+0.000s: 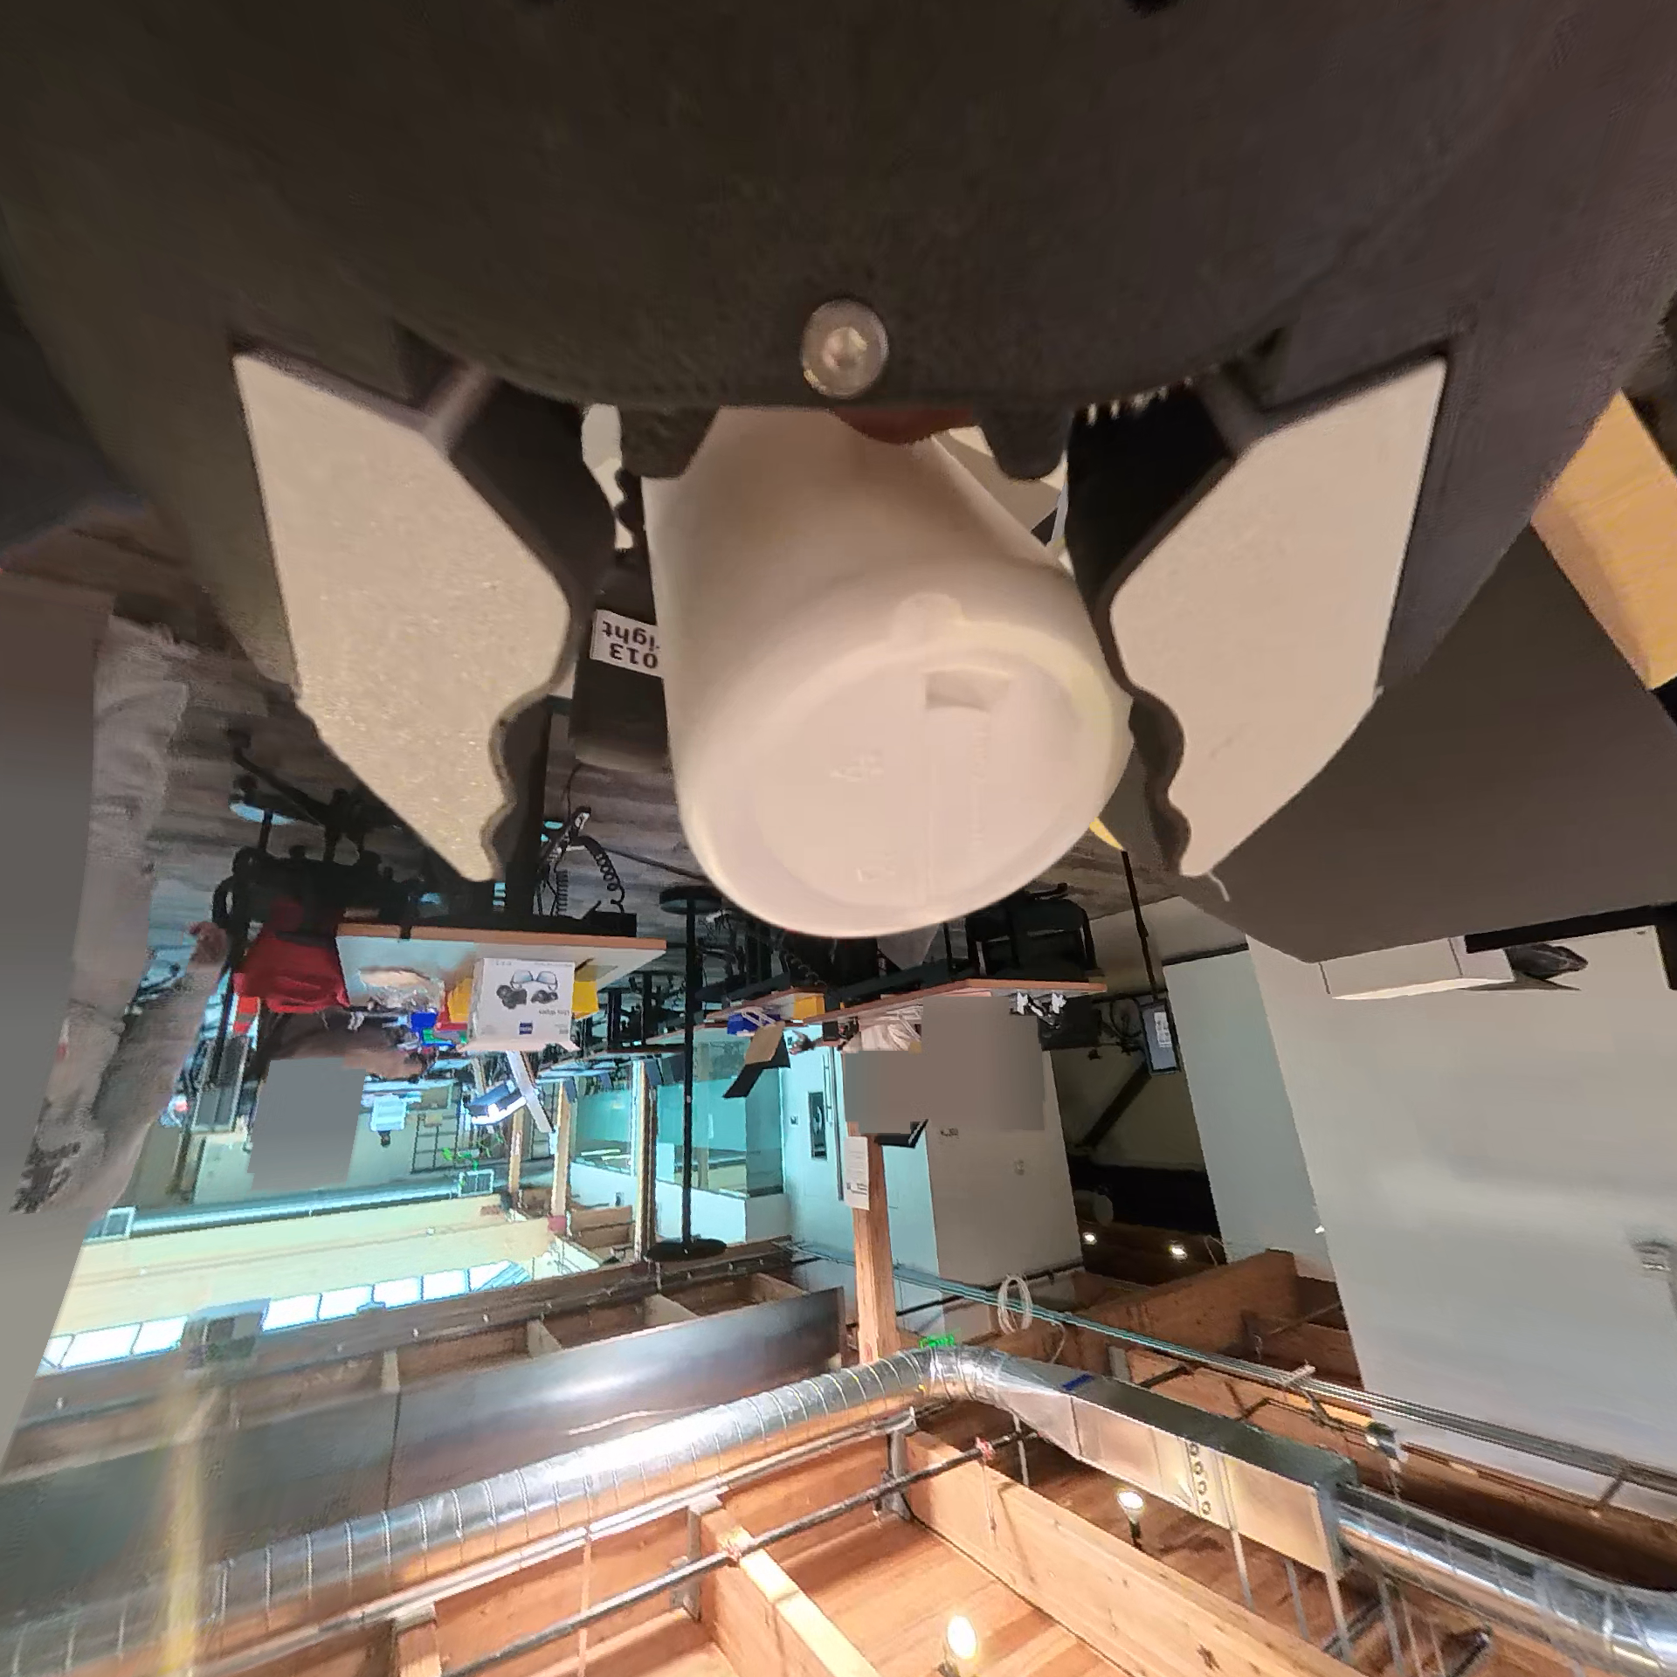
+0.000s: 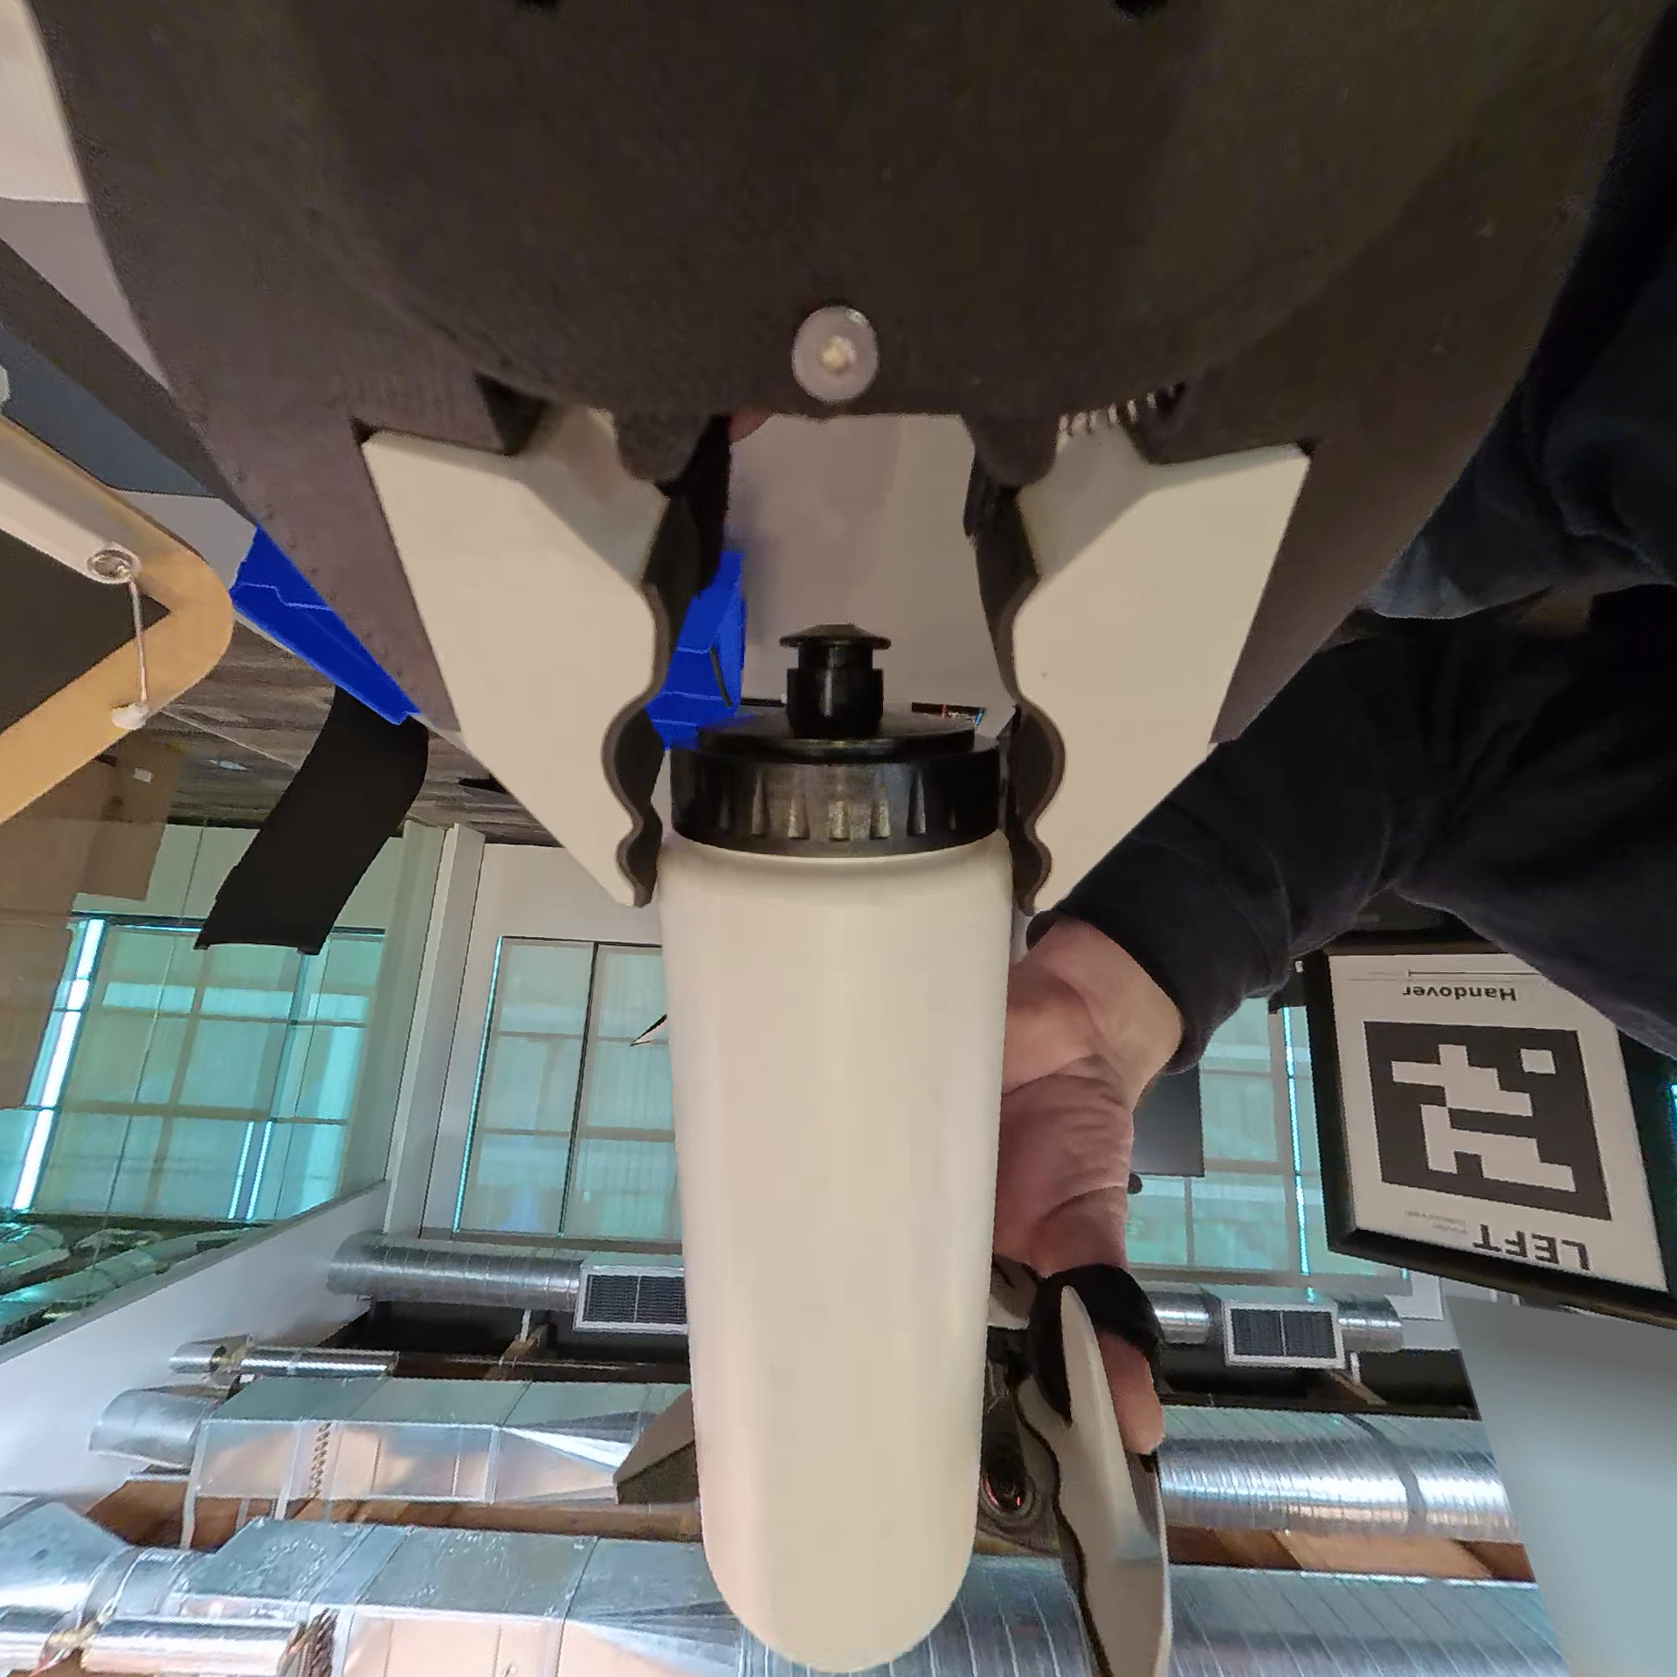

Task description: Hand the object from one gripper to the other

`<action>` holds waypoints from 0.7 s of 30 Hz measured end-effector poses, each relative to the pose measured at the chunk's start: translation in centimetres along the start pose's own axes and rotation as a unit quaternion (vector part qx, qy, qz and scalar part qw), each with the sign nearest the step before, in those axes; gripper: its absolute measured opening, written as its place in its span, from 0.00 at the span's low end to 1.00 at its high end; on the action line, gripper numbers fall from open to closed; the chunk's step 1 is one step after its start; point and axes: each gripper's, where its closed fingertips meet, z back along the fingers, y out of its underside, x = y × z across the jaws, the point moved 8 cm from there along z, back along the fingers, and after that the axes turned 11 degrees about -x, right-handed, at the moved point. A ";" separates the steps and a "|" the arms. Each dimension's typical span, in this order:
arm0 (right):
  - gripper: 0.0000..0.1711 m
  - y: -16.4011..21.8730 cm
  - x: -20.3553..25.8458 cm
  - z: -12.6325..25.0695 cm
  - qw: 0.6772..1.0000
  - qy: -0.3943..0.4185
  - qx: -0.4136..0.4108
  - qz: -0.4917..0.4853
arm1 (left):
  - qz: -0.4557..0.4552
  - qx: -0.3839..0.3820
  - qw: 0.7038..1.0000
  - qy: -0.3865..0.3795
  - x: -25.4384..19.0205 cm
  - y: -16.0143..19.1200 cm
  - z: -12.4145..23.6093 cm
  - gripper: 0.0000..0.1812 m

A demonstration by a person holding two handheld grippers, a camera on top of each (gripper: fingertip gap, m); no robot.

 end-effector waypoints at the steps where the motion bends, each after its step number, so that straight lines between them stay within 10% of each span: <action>1: 0.44 0.1 0.1 0.0 1.000 0.000 0.002 0.004 | 0.003 -0.004 1.000 -0.001 0.1 0.0 0.2 0.68; 7: 0.44 0.2 0.4 -0.4 1.000 0.003 -0.005 0.015 | 0.077 -0.109 0.991 0.016 0.8 -0.3 1.5 0.50; 11: 0.44 0.0 0.4 -0.5 1.000 0.009 -0.011 0.026 | 0.117 -0.109 0.987 -0.017 1.6 0.5 1.6 0.65; 21: 0.45 0.9 0.4 -0.7 0.997 0.019 0.045 0.053 | 0.059 -0.032 0.997 0.025 0.0 1.9 0.7 0.54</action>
